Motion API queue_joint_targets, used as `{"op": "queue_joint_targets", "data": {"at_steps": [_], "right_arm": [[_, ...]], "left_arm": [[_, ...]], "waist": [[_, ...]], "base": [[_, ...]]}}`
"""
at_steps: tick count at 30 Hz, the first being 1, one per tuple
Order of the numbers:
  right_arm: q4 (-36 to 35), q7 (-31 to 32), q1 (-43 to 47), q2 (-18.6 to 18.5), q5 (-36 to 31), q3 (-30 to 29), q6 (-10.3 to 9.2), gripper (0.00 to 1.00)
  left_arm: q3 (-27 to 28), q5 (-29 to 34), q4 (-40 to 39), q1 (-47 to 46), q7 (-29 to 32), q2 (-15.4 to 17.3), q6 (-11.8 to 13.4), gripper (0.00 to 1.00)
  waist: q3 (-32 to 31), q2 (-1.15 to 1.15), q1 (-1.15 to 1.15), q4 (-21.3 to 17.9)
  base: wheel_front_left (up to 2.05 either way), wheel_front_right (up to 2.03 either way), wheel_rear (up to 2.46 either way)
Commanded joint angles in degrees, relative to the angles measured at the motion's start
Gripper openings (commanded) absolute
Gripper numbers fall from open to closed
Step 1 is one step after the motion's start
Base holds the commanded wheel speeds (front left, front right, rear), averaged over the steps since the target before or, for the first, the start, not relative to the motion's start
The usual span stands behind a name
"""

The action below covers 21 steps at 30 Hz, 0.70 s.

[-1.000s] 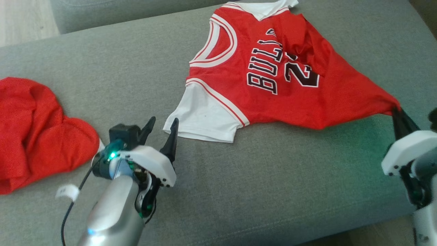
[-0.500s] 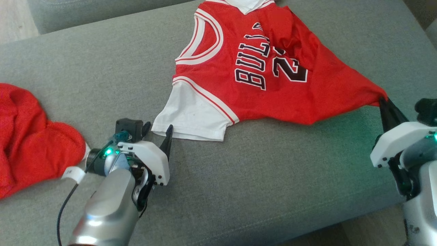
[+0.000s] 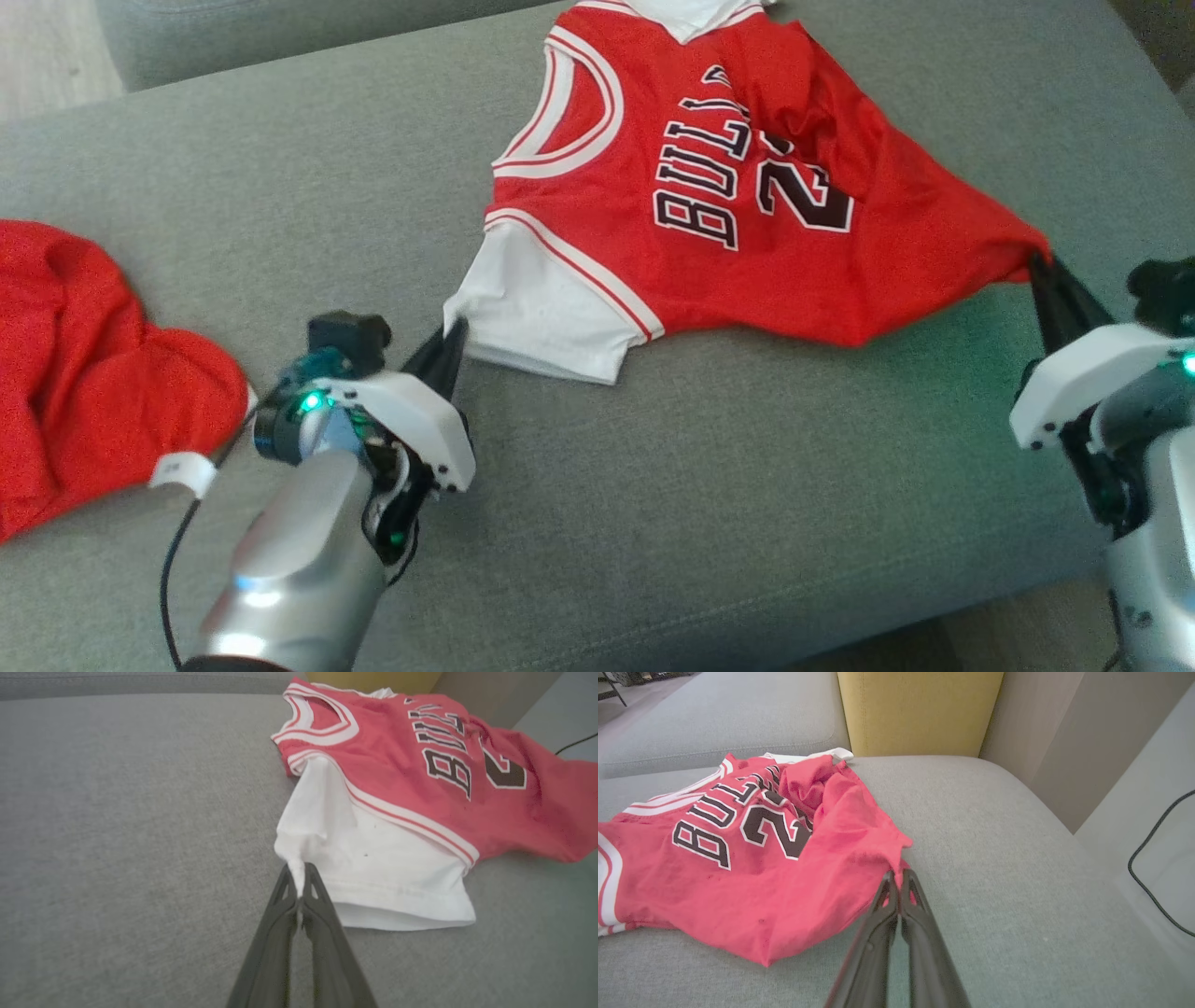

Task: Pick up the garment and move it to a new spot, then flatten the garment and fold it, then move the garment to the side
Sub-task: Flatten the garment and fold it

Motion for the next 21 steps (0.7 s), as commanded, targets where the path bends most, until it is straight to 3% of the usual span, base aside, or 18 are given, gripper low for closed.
{"op": "queue_joint_targets", "data": {"at_steps": [1, 15, 21], "right_arm": [[-2.1, -0.9, -2.6, -1.7, 0.7, 1.3, 0.12, 0.0], [-3.3, -4.9, -9.2, -7.7, 5.9, 7.0, 0.12, 0.0], [-4.7, -8.2, -12.1, -9.3, 6.9, 7.6, 0.12, 0.0]], "left_arm": [[2.2, -1.6, -3.0, -3.1, -1.5, 1.9, -0.3, 0.0], [9.0, -16.4, -24.1, -3.6, -4.6, 5.4, -0.3, 0.0], [13.9, -21.2, -35.9, -2.9, -3.7, 6.3, 1.5, 0.0]], "waist": [[-0.5, 0.0, 0.0, 0.7], [-7.1, 0.0, 0.0, 4.6], [-10.9, 0.0, 0.0, 6.0]], "base": [[0.0, 0.0, 0.0], [0.0, 0.0, 0.0], [0.0, 0.0, 0.0]]}}
